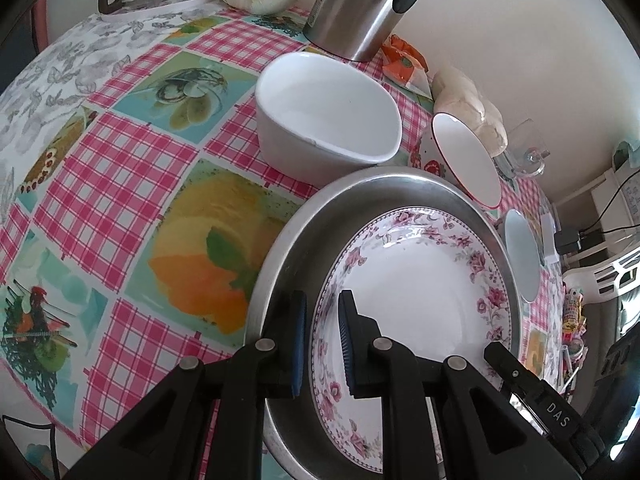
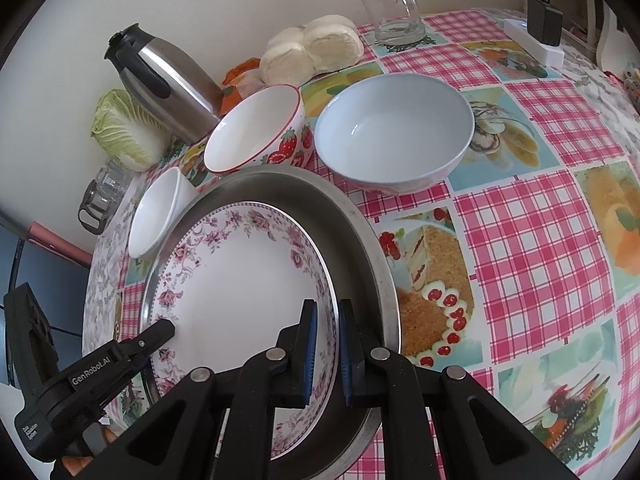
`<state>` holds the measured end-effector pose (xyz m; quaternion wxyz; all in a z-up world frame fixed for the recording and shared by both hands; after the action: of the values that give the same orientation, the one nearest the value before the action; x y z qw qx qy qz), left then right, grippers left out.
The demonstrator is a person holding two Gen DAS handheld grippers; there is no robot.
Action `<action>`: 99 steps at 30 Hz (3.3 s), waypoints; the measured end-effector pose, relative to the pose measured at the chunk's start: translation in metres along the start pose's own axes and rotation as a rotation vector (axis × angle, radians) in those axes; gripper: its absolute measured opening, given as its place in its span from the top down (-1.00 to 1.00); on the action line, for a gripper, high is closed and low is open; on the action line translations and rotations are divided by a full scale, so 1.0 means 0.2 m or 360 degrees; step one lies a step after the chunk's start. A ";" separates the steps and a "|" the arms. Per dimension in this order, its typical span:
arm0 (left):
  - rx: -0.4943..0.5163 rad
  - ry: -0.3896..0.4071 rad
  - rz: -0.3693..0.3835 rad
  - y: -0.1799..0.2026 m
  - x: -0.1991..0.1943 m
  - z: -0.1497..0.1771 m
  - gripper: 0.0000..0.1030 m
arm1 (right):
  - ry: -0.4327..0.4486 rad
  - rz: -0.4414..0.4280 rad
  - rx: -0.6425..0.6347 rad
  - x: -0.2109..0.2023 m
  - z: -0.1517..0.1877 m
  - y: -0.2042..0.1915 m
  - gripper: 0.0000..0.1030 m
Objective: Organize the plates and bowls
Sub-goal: 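Lower the floral plate flat into the steel plate with both grippers, then open both grippers and lift away from the floral plate, then move both grippers to the red-rimmed white bowl and close on its rim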
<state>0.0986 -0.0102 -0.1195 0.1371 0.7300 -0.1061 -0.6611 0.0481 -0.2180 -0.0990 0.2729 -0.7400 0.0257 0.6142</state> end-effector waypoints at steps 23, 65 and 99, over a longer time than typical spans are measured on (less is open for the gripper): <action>0.0070 0.0028 -0.0082 0.07 -0.02 0.00 0.43 | 0.0050 0.0037 -0.0037 -0.06 0.00 -0.02 0.63; 0.0345 0.0482 -0.0382 0.24 -0.28 -0.05 -1.00 | 0.0420 0.0216 -0.0187 -0.29 -0.04 -0.06 -1.00; 0.0654 0.0612 -0.0149 0.71 -0.79 -0.87 -1.00 | 0.0469 0.0280 -0.0230 -0.69 -0.77 -0.13 -1.00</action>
<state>0.2587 -0.0803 0.0915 -0.0268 0.8585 -0.1760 -0.4808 0.1624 -0.3035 0.0526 0.1575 -0.8346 0.0858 0.5209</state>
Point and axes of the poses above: each gripper's, at about its wrist camera, not at the fingertips, and x roughly the way its jaws point, y to its right, z to its underside, the point moved 6 cm from there along x, roughly the way its jaws point, and after that the axes turned 14 degrees about -y, right-handed, at the moved point
